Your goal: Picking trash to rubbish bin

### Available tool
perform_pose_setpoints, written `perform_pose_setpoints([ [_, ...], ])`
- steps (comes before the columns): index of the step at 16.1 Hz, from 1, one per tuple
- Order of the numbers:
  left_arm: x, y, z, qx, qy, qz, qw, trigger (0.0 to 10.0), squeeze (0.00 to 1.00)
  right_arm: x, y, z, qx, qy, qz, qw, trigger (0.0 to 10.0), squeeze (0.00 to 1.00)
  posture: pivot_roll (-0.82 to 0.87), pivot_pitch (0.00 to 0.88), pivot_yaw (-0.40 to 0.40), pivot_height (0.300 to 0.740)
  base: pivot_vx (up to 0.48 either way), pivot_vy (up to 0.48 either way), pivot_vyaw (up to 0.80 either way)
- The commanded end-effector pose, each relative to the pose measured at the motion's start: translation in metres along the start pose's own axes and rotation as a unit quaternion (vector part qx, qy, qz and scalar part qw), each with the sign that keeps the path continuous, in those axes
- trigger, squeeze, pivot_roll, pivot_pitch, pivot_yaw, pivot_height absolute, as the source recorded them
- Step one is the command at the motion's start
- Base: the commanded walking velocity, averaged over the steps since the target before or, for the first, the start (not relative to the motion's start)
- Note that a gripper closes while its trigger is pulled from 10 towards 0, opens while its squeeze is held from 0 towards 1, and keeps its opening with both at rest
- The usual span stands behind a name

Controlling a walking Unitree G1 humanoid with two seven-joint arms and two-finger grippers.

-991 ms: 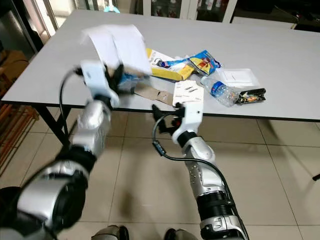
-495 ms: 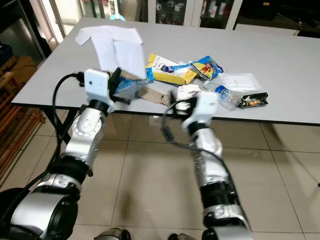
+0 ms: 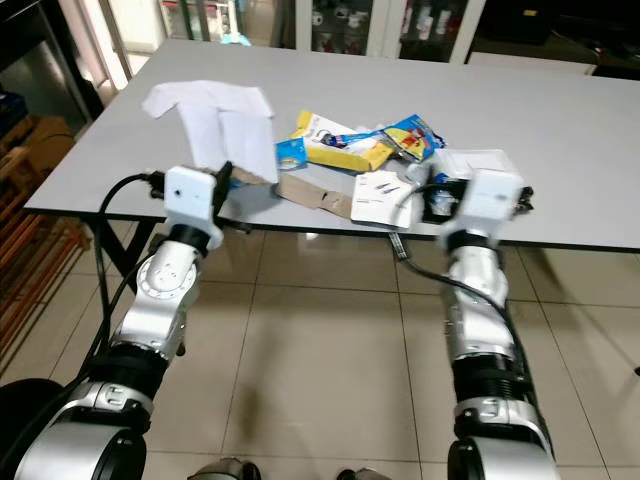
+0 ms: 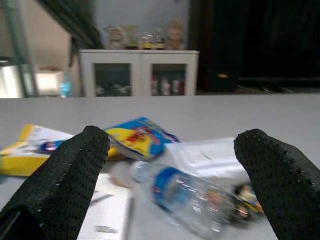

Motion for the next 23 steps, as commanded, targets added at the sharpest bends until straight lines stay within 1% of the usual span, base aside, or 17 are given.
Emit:
perform_pose_setpoints([
  [1, 0.0, 0.003, -0.001, -0.004, -0.001, 0.0, 1.0, 10.0, 0.0, 0.001, -0.007, -0.006, 0.007, -0.012, 0.012, 1.0, 10.0, 0.0, -0.07, 0.016, -0.051, 0.74, 0.0, 0.0, 0.0],
  [2, 0.0, -0.003, -0.003, 0.014, -0.002, 0.012, 1.0, 10.0, 0.0, 0.002, -0.011, -0.004, 0.014, -0.007, 0.019, 1.0, 10.0, 0.0, -0.07, 0.015, -0.051, 0.74, 0.0, 0.0, 0.0],
  [3, 0.001, -0.005, -0.006, 0.018, -0.007, 0.018, 1.0, 10.0, 0.0, 0.002, -0.012, -0.002, 0.012, -0.005, 0.02, 1.0, 10.0, 0.0, -0.07, 0.013, -0.044, 0.74, 0.0, 0.0, 0.0],
  [4, 0.001, -0.006, -0.008, 0.013, -0.01, 0.021, 1.0, 10.0, 0.0, 0.001, -0.012, -0.001, 0.013, -0.007, 0.019, 1.0, 10.0, 0.0, -0.07, 0.01, -0.042, 0.74, 0.0, 0.0, 0.0],
  [5, 0.0, -0.006, -0.007, 0.02, -0.002, 0.022, 1.0, 10.0, 0.0, 0.001, -0.011, 0.0, 0.008, -0.012, 0.017, 1.0, 10.0, 0.0, -0.07, 0.01, -0.04, 0.74, 0.0, 0.0, 0.0],
  [7, -0.004, -0.005, -0.006, 0.03, 0.017, 0.025, 0.999, 10.0, 0.0, 0.002, -0.012, 0.009, -0.003, -0.007, 0.019, 1.0, 10.0, 0.0, -0.07, 0.01, -0.042, 0.74, 0.0, 0.0, 0.0],
  [9, -0.005, -0.005, -0.01, 0.037, 0.016, 0.025, 0.999, 10.0, 0.0, 0.003, -0.014, 0.02, -0.01, 0.006, 0.022, 1.0, 10.0, 0.0, -0.07, 0.011, -0.045, 0.74, 0.0, 0.0, 0.0],
  [11, -0.005, -0.004, -0.012, 0.043, 0.016, 0.025, 0.999, 10.0, 0.0, 0.003, -0.016, 0.025, -0.013, 0.013, 0.026, 1.0, 10.0, 0.0, -0.07, 0.014, -0.045, 0.74, 0.0, 0.0, 0.0],
  [12, -0.005, -0.004, -0.012, 0.044, 0.016, 0.025, 0.999, 10.0, 0.0, 0.003, -0.016, 0.027, -0.015, 0.014, 0.026, 0.999, 10.0, 0.0, -0.07, 0.016, -0.046, 0.74, 0.0, 0.0, 0.0],
  [16, -0.002, -0.006, -0.01, 0.048, 0.021, 0.026, 0.998, 10.0, 0.0, 0.006, -0.02, 0.032, -0.019, 0.026, 0.032, 0.999, 10.0, 0.0, -0.07, 0.032, -0.055, 0.74, -0.299, 0.0, 0.0],
  [23, 0.001, -0.008, -0.01, 0.05, 0.023, 0.029, 0.998, 10.0, 0.0, 0.009, -0.024, 0.037, -0.022, 0.037, 0.039, 0.998, 10.0, 0.0, -0.07, 0.029, -0.058, 0.74, -0.306, 0.0, 0.0],
])
Point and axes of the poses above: a point about 5 cm out from each wrist's last joint towards the gripper, its own x axis pointing back from the gripper into the wrist, its own y axis along the axis of the wrist's last joint, z = x × y, the point moved 4 cm from there along -x, pointing out of the wrist towards the gripper, and after that the axes turned 6 degrees about x, right-handed, at the moved point
